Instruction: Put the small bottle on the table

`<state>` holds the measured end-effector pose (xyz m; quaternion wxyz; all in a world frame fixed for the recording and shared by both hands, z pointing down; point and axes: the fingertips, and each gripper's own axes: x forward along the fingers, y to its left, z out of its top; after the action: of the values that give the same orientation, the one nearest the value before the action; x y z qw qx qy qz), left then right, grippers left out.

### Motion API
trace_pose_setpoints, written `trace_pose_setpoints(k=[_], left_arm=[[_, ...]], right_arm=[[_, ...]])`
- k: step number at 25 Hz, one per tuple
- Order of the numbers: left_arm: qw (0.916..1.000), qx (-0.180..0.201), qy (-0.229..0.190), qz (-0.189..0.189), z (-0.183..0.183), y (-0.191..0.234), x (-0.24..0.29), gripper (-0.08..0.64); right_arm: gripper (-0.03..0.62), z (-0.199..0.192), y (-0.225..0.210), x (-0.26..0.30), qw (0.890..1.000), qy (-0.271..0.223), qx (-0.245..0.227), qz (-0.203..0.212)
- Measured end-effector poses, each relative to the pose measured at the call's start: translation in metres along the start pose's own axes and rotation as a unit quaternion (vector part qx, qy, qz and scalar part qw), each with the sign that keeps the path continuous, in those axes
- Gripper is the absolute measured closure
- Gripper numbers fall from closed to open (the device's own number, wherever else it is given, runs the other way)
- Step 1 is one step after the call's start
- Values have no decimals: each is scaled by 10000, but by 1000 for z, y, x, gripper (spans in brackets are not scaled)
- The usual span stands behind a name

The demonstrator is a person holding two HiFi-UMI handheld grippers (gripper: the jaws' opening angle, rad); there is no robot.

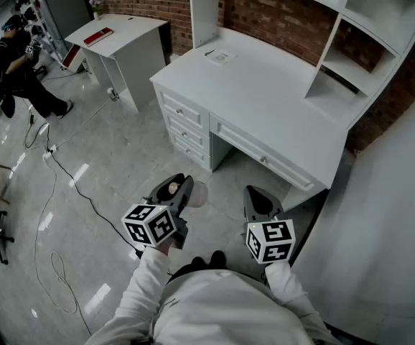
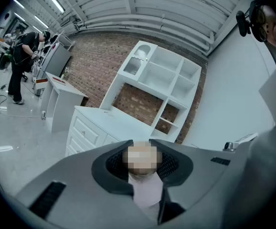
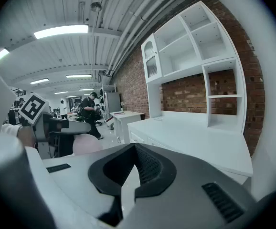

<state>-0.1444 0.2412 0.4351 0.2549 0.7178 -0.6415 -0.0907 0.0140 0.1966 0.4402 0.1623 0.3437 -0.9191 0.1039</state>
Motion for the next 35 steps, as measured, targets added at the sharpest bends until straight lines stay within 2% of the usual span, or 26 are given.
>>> trace_pose_setpoints(k=[14, 25, 35], left_arm=[[10000, -3, -7, -11, -9, -3, -5, 445], [10000, 59, 17, -23, -12, -15, 6, 445], [9997, 62, 136, -188, -13, -26, 28, 445]], right_arm=[[565, 2, 3, -5, 9999, -121, -70, 28], [565, 0, -20, -16, 9997, -134, 62, -213], [565, -3, -41, -20, 9989, -142, 230, -395]])
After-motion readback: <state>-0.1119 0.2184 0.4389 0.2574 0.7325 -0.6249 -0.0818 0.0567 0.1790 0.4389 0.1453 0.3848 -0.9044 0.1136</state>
